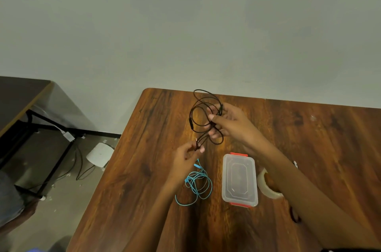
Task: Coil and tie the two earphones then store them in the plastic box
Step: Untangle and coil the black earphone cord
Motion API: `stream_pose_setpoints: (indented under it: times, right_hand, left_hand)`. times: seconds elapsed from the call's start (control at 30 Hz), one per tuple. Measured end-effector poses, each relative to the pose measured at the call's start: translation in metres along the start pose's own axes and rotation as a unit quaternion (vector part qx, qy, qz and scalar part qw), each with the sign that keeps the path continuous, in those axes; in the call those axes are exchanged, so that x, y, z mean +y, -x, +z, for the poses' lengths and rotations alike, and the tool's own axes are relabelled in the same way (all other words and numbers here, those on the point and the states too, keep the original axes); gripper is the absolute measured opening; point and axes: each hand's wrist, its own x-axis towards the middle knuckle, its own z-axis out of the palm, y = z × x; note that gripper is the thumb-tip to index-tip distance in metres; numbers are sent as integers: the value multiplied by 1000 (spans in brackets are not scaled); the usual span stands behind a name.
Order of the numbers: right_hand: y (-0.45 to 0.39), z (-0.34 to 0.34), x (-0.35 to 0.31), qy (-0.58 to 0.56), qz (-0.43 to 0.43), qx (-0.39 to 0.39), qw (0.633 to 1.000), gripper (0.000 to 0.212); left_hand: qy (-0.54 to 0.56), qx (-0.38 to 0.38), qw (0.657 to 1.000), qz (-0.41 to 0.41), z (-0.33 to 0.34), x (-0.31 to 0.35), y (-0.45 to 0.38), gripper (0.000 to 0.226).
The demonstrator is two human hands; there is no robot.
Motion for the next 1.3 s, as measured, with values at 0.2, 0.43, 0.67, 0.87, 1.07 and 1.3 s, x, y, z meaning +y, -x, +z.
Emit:
stream_pose_setpoints:
  times: [0.2, 0.43, 0.67, 0.87, 1.07, 1.3]
  right_hand:
    - [2, -30, 44, 283, 59, -138, 947, 43]
    - [12, -7, 93, 387, 12, -76, 919, 23]
    - [23, -7, 114, 430, -15, 2, 903, 15]
    - [36, -11, 102, 292, -9, 18, 956, 11]
    - [41, -15, 95, 209, 22, 30, 977, 13]
    - [45, -18, 93, 136, 50, 39, 989, 23]
  left_hand:
    - [119, -38, 991, -39, -9, 8, -3, 17]
    - [177, -119, 967, -139, 7, 12, 7, 38]
    - [209, -58, 959, -183, 18, -2, 17, 42]
    - [121, 7, 984, -129, 22, -48, 32, 43]
    - [-343, -160, 922, 87, 29, -110, 57, 45]
    - [-555, -268, 764, 188, 9, -152, 37, 51]
